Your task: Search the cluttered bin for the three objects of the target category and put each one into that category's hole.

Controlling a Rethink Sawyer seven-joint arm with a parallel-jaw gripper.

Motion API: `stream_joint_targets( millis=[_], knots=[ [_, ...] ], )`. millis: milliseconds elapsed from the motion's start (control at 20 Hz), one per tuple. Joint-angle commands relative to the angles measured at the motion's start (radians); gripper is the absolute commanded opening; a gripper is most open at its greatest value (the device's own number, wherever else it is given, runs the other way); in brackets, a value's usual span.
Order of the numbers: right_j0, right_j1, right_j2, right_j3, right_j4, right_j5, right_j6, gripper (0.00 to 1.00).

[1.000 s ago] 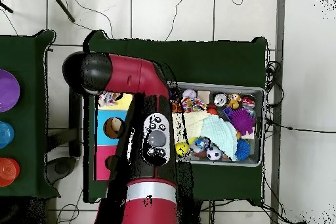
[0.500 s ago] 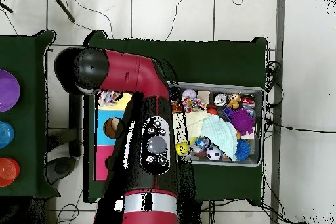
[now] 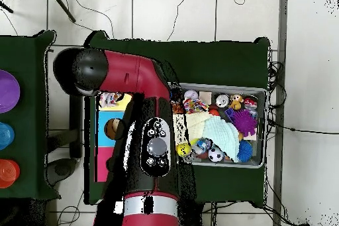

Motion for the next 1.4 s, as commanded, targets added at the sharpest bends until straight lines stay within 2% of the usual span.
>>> stream_joint_targets(
  millis=[50,400,600,800,900,1150,1400],
  knots=[
    [-0.030,0.020,0.029,0.111,-0.043,0.022,0.069,0.00],
    [-0.003,-0.024,0.021,0.140,-0.042,0.049,0.091,0.00],
    [0.019,-0.072,0.000,0.137,-0.049,0.124,0.110,0.00],
    [0.010,-0.129,-0.013,0.116,-0.057,0.243,0.092,0.00],
    [0.001,-0.148,-0.012,0.121,-0.059,0.266,0.077,0.00],
    [-0.017,-0.121,-0.009,0.119,-0.084,0.241,0.051,0.00],
    [-0.040,-0.107,-0.010,0.158,-0.133,0.167,-0.007,0.00]
  ],
)
